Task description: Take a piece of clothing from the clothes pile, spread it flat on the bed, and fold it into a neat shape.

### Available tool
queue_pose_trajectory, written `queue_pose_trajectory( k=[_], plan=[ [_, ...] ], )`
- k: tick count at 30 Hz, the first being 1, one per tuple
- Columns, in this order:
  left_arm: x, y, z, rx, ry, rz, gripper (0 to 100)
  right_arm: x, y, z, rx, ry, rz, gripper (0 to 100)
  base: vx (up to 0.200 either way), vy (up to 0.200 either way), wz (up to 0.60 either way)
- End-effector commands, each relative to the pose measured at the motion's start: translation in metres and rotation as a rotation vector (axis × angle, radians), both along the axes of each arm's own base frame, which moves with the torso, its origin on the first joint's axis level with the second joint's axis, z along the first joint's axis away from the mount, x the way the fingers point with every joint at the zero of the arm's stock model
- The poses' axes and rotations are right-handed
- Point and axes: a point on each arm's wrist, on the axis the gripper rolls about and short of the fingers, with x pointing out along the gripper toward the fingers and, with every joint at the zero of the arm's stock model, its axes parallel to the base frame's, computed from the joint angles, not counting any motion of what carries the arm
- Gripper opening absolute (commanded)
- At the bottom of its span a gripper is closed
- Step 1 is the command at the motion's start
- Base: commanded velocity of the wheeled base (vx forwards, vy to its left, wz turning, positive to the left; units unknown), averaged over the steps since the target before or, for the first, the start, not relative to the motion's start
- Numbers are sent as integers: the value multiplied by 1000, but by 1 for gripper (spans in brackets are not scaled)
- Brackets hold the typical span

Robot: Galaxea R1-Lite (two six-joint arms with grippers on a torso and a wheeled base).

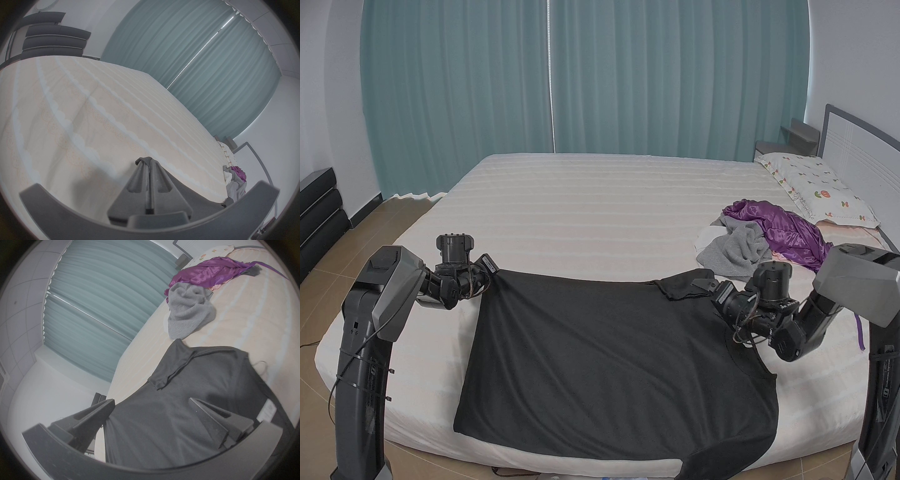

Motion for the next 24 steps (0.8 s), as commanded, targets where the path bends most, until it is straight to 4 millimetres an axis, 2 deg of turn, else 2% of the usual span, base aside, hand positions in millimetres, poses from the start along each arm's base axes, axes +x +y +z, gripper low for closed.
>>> queue_pose_trajectory(
  k=[1,5,9,12,15,20,21,24],
  plan=[
    [-1,-5,-2,3,6,-2,0,56,30,-35,-37,120,3,100,0,0,0],
    [-3,-5,-4,7,21,3,0,73,32,-46,-59,152,-23,100,0,0,0],
    [-6,-6,-8,6,35,2,0,90,33,-48,-63,145,-43,100,0,0,0],
    [-6,-6,-9,6,38,2,0,100,33,-60,-78,192,-55,100,0,0,0],
    [-6,-6,-9,6,38,2,0,112,34,-61,-81,162,-104,100,0,0,0],
    [-6,-6,-11,6,43,0,0,127,35,-54,-28,97,-155,100,0,0,0],
    [-6,-6,-14,7,47,2,0,137,35,-45,17,3,-182,100,0,0,0],
    [-7,-6,-15,6,50,2,0,146,31,-33,44,-100,-194,100,0,0,0]
  ],
)
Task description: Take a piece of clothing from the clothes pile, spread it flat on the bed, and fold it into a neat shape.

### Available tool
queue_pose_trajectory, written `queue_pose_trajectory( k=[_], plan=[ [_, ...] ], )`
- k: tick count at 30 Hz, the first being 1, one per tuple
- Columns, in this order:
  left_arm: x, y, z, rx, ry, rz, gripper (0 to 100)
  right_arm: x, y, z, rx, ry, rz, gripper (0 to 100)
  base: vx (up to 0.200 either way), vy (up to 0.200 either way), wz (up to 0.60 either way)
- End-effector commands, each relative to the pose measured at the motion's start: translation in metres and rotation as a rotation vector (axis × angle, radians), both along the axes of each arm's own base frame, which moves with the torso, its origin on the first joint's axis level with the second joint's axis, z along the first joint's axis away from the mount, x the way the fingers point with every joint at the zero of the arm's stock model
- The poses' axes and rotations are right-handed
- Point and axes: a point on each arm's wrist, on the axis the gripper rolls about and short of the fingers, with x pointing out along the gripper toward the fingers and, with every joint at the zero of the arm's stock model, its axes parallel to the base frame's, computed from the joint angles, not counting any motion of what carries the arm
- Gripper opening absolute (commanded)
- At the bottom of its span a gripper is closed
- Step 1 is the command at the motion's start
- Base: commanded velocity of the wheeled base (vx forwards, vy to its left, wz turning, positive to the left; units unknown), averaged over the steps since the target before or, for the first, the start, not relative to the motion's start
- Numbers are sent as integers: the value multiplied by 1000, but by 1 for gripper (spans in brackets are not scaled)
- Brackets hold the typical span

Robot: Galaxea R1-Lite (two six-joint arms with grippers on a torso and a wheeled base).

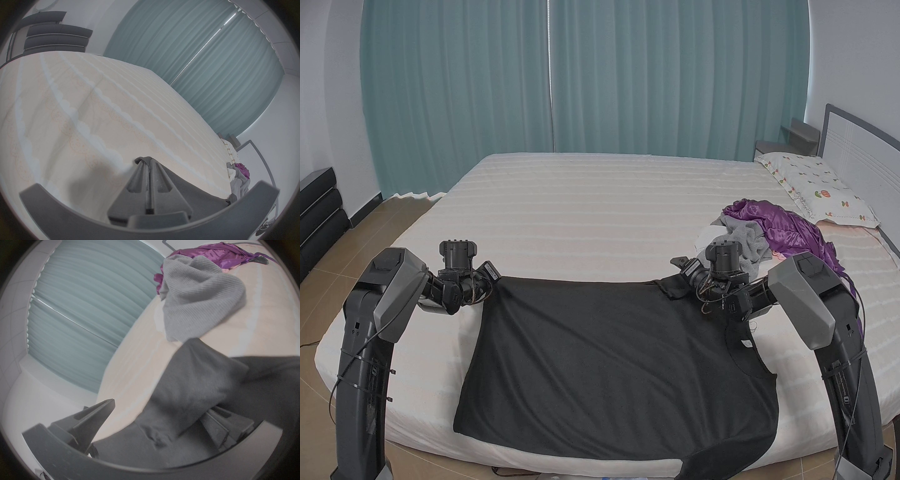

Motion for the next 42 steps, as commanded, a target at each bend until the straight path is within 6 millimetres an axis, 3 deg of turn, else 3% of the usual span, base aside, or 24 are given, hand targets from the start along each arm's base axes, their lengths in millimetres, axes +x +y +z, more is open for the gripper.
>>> queue_pose_trajectory(
  k=[1,6,12,19,22,28,35,42],
  plan=[
    [-1,0,-3,1,8,0,0,21,-5,2,43,-160,-42,100,0,0,0],
    [-1,0,-3,1,8,1,0,36,-17,-3,32,-197,-59,100,0,0,0],
    [-3,0,-1,3,8,5,0,42,-37,27,22,-341,-71,100,0,0,0],
    [-3,-3,-5,7,15,3,0,47,-71,33,-83,-367,-150,100,0,0,0],
    [-3,-3,-6,7,17,3,0,44,-81,33,-110,-310,-159,100,0,0,0],
    [-3,-2,-4,14,11,13,0,13,-115,3,-261,-124,-27,100,0,0,0],
    [-3,-2,-4,15,12,15,0,5,-114,-11,-309,-129,25,100,0,0,0],
    [-3,-2,-6,15,15,15,0,5,-93,-19,-350,-136,76,100,0,0,0]
  ],
)
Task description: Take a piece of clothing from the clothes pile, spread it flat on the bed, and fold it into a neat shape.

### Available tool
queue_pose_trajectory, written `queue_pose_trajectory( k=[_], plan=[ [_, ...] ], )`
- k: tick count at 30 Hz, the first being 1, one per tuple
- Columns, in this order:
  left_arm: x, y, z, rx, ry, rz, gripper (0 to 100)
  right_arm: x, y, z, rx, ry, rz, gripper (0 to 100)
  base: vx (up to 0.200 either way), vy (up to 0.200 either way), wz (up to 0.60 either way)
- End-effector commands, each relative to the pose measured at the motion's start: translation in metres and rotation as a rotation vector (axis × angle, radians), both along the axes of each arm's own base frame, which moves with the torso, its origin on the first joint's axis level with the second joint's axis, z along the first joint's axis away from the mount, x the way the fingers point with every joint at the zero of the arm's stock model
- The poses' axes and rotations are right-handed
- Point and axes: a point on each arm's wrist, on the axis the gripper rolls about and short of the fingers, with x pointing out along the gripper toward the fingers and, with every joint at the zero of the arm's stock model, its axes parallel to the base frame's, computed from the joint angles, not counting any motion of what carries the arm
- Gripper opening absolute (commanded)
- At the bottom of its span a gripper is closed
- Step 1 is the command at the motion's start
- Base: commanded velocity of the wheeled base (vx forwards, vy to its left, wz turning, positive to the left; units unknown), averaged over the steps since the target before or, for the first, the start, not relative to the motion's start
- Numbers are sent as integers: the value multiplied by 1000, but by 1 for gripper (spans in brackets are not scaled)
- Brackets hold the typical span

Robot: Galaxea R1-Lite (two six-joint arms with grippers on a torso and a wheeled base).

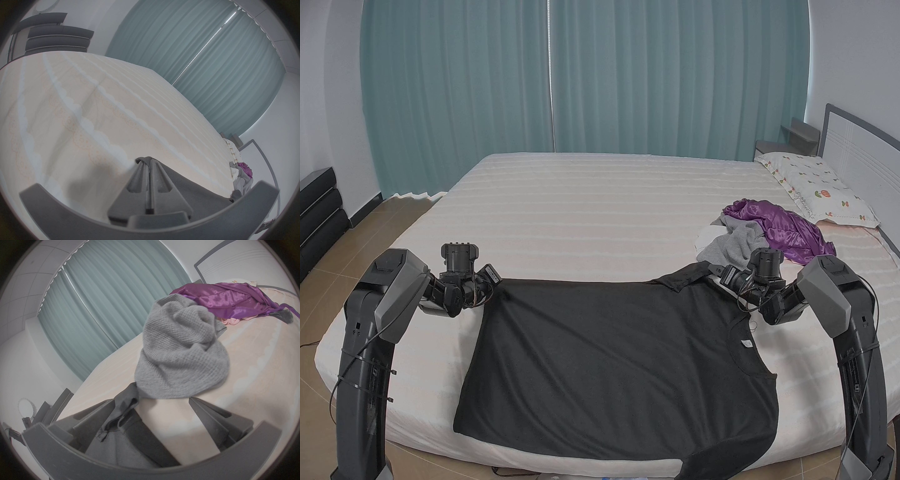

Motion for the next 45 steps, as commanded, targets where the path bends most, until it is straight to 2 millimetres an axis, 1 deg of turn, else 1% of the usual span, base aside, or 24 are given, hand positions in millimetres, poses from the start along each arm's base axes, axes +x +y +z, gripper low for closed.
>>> queue_pose_trajectory(
  k=[1,6,14,15,17,18,27,29,31,34,36,40,45],
  plan=[
    [0,-1,0,-1,0,-2,0,-1,11,0,0,-4,21,100,0,0,0],
    [1,-2,0,-1,-3,-4,0,-2,22,-1,-15,0,47,100,0,0,0],
    [1,-2,1,-1,-3,-4,0,-4,22,-25,-81,30,58,100,0,0,0],
    [1,-2,1,-1,-3,-4,0,-3,20,-29,-104,30,55,100,0,0,0],
    [1,-2,1,-1,-5,-4,0,1,19,-31,-112,12,43,100,0,0,0],
    [1,-2,1,-1,-6,-4,0,3,20,-28,-110,-2,37,0,0,0,0],
    [2,-2,3,0,-12,-4,0,14,16,-10,-108,-68,-19,0,0,0,0],
    [2,-2,2,1,-14,-5,0,19,16,0,-74,-100,-35,0,0,0,0],
    [3,-1,4,6,-22,1,0,27,18,14,-33,-145,-67,0,0,0,0],
    [6,1,8,10,-45,14,0,33,18,27,-12,-192,-95,0,0,0,0],
    [6,4,10,13,-49,27,0,34,18,30,-11,-202,-97,0,0,0,0],
    [8,4,14,13,-65,30,0,41,15,45,-4,-263,-113,0,0,0,0],
    [14,6,24,11,-101,41,0,43,9,53,-5,-281,-133,0,0,0,0]
  ],
)
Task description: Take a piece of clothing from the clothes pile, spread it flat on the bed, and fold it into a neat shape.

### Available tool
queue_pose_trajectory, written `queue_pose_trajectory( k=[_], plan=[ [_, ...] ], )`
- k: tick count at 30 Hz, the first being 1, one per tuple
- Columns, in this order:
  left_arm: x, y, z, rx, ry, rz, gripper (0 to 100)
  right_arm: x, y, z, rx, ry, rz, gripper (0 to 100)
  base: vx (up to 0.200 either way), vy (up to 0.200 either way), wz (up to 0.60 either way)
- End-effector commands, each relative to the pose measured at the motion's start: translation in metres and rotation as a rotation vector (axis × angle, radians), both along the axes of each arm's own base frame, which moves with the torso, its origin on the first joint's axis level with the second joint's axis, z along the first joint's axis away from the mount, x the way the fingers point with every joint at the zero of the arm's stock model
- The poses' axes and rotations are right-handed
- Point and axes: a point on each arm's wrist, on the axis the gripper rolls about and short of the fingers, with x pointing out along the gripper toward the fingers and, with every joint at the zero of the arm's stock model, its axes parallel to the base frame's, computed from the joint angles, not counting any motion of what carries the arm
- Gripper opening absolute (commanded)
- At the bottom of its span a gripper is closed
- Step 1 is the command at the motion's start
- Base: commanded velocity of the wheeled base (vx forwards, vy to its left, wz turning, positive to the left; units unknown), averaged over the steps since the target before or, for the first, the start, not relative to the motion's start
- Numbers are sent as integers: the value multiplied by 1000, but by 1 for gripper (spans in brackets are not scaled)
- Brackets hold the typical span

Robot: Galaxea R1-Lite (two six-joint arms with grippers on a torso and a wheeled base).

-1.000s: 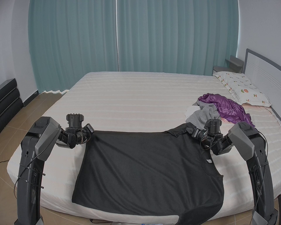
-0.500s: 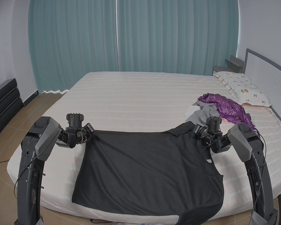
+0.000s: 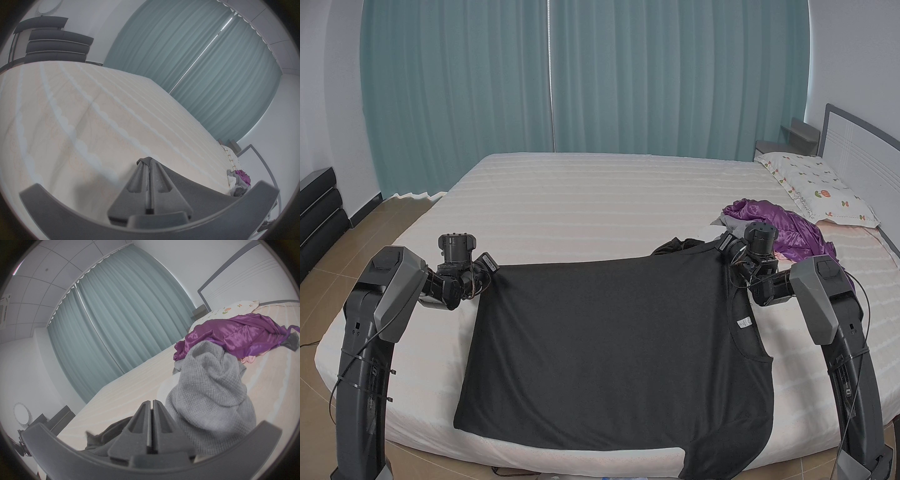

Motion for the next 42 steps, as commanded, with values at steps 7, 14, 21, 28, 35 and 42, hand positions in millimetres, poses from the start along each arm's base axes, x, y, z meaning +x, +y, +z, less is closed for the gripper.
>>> queue_pose_trajectory(
  k=[7,14,21,28,35,42],
  plan=[
    [4,0,8,-2,-31,5,0,2,-7,9,1,-31,-12,0,0,0,0],
    [8,0,-9,-1,-17,7,0,2,-5,-9,-7,-2,0,0,0,0,0],
    [12,-3,-18,-1,-16,1,0,2,-6,-32,-10,17,-2,0,0,0,0],
    [12,-7,-25,2,-5,-5,0,1,-5,-49,-9,44,2,0,0,0,0],
    [12,-11,-29,2,1,-11,0,-1,-4,-62,-11,70,4,0,0,0,0],
    [13,-14,-28,1,0,-16,100,-1,-3,-65,-11,75,5,100,0,0,0]
  ],
)
